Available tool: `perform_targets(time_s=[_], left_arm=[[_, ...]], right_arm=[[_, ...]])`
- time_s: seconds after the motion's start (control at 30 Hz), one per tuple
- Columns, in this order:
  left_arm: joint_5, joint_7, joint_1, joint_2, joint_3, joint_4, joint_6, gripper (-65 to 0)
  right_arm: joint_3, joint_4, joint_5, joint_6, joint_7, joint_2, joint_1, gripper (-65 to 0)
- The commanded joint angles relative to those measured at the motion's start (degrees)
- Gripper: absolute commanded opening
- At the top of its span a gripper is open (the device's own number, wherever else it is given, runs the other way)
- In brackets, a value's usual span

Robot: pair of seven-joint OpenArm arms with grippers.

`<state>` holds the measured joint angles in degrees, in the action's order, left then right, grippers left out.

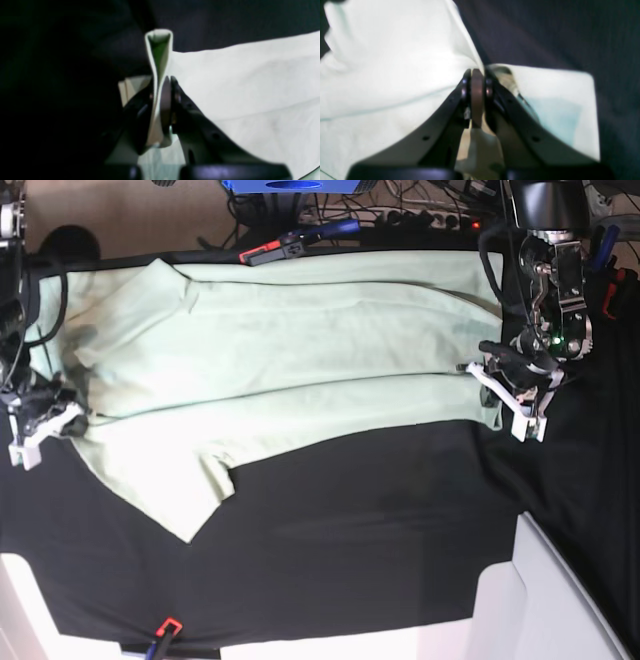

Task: Fold the T-shirt properly
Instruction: 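Fold the held hem with both grippers toward the collar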

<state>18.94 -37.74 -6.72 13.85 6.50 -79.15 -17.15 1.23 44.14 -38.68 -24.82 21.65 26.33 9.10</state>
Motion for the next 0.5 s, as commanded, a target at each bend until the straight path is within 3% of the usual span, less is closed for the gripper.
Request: perform_targets(time_s=[0.0,0.13,0.23,0.43,0.47], left_arm=[[0.09,0.94,0.44,0.79,0.22,-1.15,-0.04,-65.0],[0.09,0.94,-0.36,0.88,0.22,-1.06,-0.04,-65.0],[0.09,0.94,-0.80,0.88,0.22,-1.15,-0.04,-65.0],[0.36,0.77,-0.80,1.05,0.75,-1.15,-0.04,-65.0],[0.36,-0.46,-0.62,1.05,0.84,-1.33,-0.04,-62.0]], right_arm=[[-0.49,0.91,-0.75,-0.37,-0.95,1.06,0.79,-65.0],[-0.75,0.91,-0.84,-0.37,3.27,1.06,0.70,-60.9],[-5.23,1.00,-0.75,-0.37,6.35,0.71,0.70,-56.1],[-9.98,10.59,-0.58,-0.28,10.57,0.79,-1.76,-34.4],[-10.86,13.31,-0.58,-0.28,11.89,0.79,-2.29,-31.6]])
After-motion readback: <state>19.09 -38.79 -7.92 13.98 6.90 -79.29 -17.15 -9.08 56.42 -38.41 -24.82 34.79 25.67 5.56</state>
